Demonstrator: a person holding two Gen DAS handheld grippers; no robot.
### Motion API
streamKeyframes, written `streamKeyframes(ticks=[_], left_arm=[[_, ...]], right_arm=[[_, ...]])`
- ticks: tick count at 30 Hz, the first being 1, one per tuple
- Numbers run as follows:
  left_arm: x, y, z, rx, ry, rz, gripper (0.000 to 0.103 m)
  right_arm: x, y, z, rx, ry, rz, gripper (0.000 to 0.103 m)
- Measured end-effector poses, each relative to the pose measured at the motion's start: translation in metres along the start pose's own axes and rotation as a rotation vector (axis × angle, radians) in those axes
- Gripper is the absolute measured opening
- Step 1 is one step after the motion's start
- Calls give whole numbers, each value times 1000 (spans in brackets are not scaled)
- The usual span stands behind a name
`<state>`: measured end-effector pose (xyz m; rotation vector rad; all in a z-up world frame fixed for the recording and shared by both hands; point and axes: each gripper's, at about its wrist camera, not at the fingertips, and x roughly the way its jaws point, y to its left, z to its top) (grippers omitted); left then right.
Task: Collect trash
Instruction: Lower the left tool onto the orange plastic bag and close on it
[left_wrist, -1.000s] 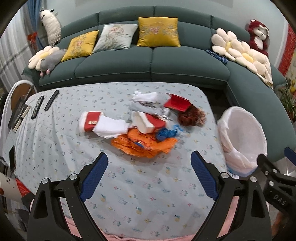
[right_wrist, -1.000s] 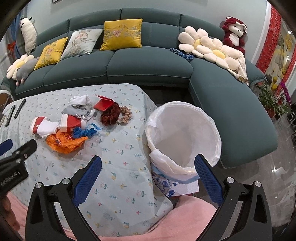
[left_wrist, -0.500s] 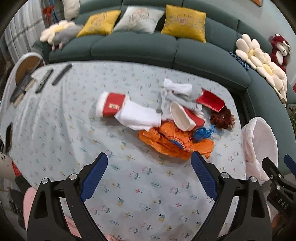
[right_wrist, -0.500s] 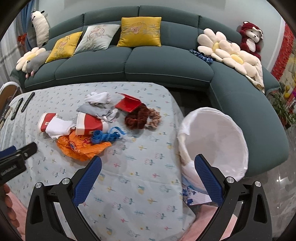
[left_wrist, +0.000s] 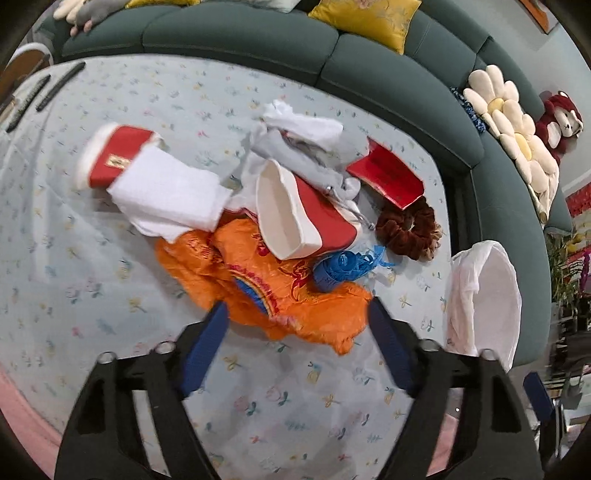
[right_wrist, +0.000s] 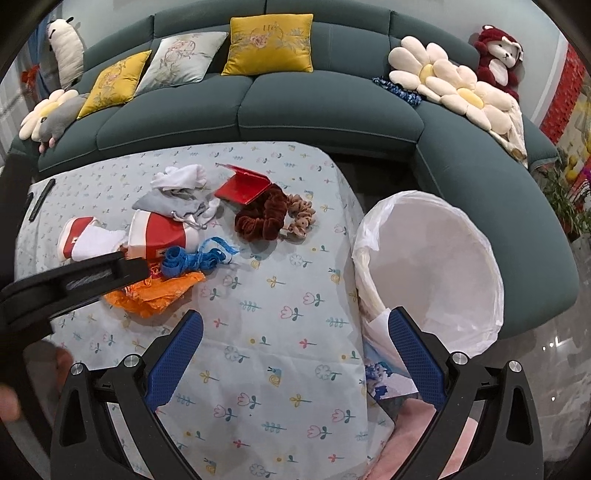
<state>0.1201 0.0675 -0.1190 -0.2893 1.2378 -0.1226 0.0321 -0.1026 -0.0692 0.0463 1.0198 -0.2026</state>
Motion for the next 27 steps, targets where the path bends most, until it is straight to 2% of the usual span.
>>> streamKeyframes(ticks=[3, 5, 6, 16, 20, 21, 22, 23, 27], left_arm=[[11, 5, 2, -29, 35, -22, 37], [17, 9, 2, -40, 61, -44, 6], [19, 11, 1, -44, 77, -66, 0], [-14, 28, -4, 10, 9, -100, 0], [-5, 26, 1, -37, 57, -139, 4], [-2, 23, 1, -50, 62, -145, 18], [0, 21, 2, -64, 69, -141, 39], [4, 18, 2, -82, 74, -129, 47], [20, 6, 4, -141, 103, -133, 51]], right_arm=[[5, 2, 0, -2, 10, 14, 95], [9, 5, 0, -3, 14, 27, 95], [10, 6, 1, -3, 17, 32, 94], [17, 24, 2, -11, 34, 84, 90], [19, 24, 2, -15, 33, 76, 90], [19, 23, 2, -14, 33, 73, 90], [19, 20, 0, -8, 34, 67, 90], [19, 17, 0, -3, 37, 64, 90], [23, 2, -3, 22, 52, 54, 90]])
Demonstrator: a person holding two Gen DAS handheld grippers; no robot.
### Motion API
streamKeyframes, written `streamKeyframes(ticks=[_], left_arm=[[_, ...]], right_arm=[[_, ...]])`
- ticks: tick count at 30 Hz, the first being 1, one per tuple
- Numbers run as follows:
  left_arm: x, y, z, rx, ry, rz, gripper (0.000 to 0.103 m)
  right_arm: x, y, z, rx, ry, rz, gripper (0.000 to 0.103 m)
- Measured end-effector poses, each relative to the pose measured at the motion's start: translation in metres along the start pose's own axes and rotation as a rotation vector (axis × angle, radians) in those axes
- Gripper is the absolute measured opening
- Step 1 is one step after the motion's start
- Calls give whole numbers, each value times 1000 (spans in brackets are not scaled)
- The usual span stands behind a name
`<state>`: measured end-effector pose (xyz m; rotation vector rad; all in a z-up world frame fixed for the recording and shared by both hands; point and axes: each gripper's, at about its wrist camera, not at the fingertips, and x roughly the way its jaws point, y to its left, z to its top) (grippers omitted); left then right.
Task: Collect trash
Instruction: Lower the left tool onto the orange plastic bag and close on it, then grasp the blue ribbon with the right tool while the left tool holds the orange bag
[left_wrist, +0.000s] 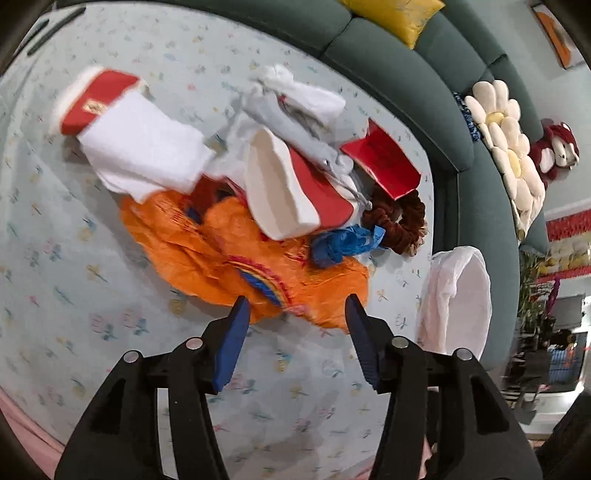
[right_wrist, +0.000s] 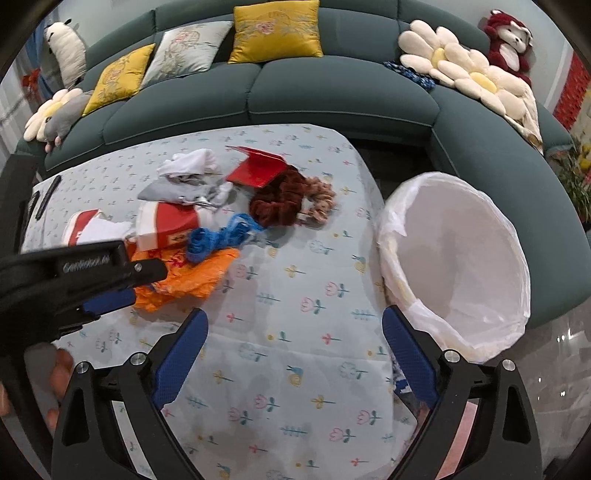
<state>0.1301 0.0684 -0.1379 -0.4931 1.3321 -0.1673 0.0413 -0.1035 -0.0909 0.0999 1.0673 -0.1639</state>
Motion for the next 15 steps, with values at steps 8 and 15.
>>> streamKeyframes(ticks=[8, 15], left_arm=[[16, -3, 2, -23, 23, 36, 6], [-4, -1, -7, 91, 0, 69, 2]], right_arm=[[13, -7, 1, 19, 24, 17, 90], [25, 9, 9, 25, 32, 68, 90]])
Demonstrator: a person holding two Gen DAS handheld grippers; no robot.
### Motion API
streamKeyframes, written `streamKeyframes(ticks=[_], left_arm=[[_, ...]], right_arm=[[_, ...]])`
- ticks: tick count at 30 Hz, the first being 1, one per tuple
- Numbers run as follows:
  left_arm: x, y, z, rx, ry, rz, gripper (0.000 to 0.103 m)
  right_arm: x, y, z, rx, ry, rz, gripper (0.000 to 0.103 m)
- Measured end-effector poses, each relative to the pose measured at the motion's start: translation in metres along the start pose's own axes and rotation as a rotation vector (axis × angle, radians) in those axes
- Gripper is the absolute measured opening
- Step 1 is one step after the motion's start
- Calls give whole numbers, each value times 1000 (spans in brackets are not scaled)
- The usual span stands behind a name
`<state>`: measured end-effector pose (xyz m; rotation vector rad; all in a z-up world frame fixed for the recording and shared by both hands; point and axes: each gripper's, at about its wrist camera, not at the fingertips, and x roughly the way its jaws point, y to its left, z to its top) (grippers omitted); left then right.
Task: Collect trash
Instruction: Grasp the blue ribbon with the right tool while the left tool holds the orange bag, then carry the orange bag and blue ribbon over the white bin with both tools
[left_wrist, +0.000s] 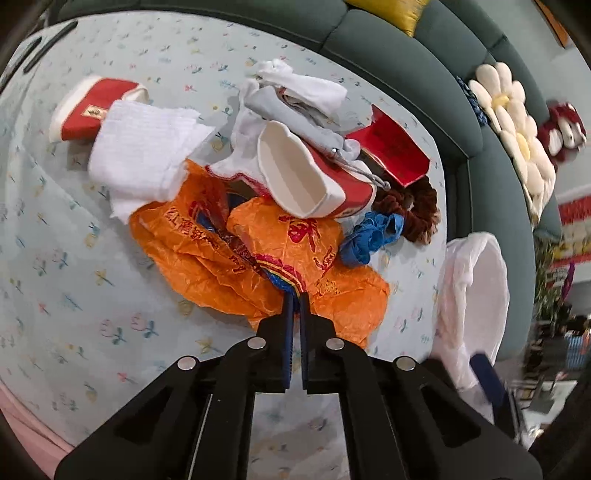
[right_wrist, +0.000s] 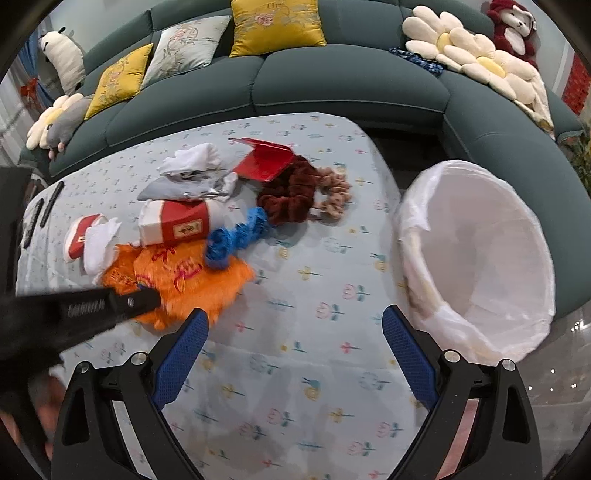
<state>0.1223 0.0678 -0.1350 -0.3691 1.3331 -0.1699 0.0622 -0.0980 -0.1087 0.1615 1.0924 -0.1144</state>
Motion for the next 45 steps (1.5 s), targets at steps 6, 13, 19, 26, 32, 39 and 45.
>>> streamKeyframes(ticks=[6, 13, 19, 26, 32, 39, 45], left_arm=[[-18, 19, -9, 53, -4, 13, 2], [-34, 35, -12, 66, -21, 28, 2], [-43, 41, -13, 95, -35, 44, 2], [-44, 49, -8, 98, -51, 92, 2], [-45, 47, -7, 102, -55, 94, 2], [-49, 24, -11, 148, -73, 79, 2], [-58, -13, -18, 213, -101, 54, 2]], right_arm=[[15, 19, 9, -7, 16, 36, 83], [46, 35, 21, 20, 65, 98, 67], [74, 46, 30, 44, 102, 104, 59], [104, 58, 27, 18, 158, 96, 32], [99, 55, 19, 8, 150, 113, 18], [66, 34, 7, 32, 127, 133, 17], [31, 12, -1, 23, 92, 131, 17]])
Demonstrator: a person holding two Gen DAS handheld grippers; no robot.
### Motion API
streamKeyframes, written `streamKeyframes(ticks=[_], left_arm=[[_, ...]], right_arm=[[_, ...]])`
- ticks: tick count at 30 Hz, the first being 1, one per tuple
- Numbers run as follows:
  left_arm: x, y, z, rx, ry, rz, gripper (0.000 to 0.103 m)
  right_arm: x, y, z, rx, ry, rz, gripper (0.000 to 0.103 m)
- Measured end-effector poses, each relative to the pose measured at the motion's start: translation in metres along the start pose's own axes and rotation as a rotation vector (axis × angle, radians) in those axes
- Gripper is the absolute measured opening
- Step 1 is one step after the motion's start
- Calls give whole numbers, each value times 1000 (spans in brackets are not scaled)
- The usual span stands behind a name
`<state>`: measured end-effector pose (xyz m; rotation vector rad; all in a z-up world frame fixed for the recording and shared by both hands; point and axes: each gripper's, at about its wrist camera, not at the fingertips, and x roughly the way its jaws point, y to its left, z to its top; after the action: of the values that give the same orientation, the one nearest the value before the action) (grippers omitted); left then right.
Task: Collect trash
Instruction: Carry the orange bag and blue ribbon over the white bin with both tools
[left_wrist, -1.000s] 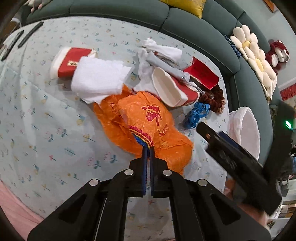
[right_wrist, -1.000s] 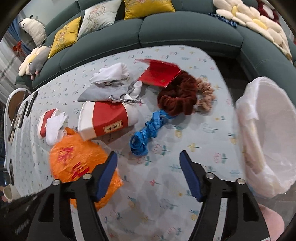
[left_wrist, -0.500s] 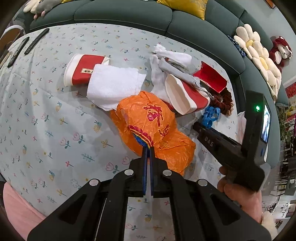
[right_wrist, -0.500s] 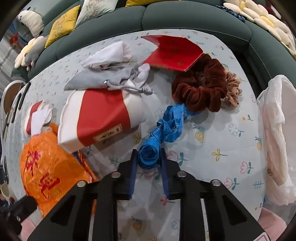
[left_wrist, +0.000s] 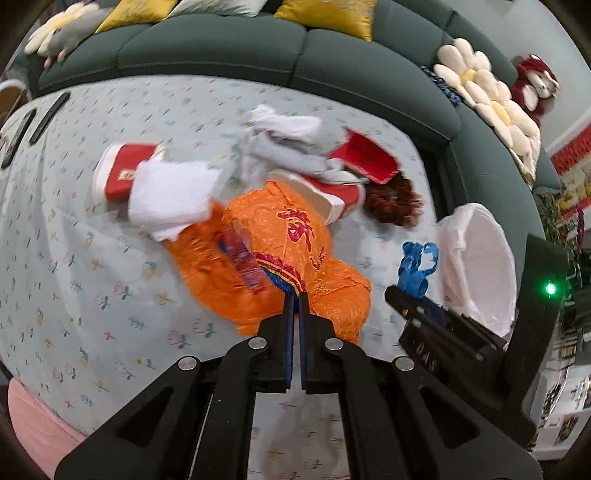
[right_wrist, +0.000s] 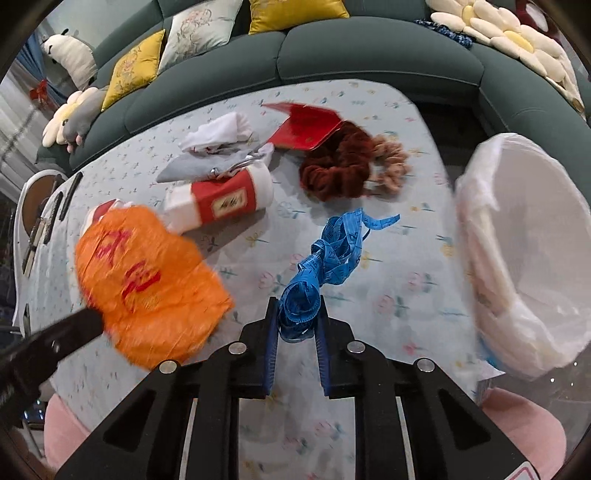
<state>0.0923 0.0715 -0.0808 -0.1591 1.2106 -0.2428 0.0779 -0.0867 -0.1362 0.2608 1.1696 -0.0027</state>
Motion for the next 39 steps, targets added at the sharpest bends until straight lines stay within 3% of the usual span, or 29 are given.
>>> streamKeyframes(ticks=[10, 18, 30, 32, 36, 39], left_arm=[[-9, -83, -6, 158, -27, -50, 2], [-3, -156, -4, 263, -40, -131, 2], [28, -238, 10, 314, -20, -234, 3], [36, -242, 14, 295, -1, -240, 7], [43, -243, 20, 255, 6, -223, 27], [42, -240, 21, 249, -7, -210, 33]], right_arm=[[-55, -52, -12, 41, -83, -33, 17], [-89, -116, -15, 119, -150, -95, 17], [-95, -204, -3, 224, -155, -182, 18], [-94, -212, 0, 235, -162, -183, 20], [-97, -215, 8, 257, -186, -200, 42], [-100, -214, 12, 254, -199, -210, 44]])
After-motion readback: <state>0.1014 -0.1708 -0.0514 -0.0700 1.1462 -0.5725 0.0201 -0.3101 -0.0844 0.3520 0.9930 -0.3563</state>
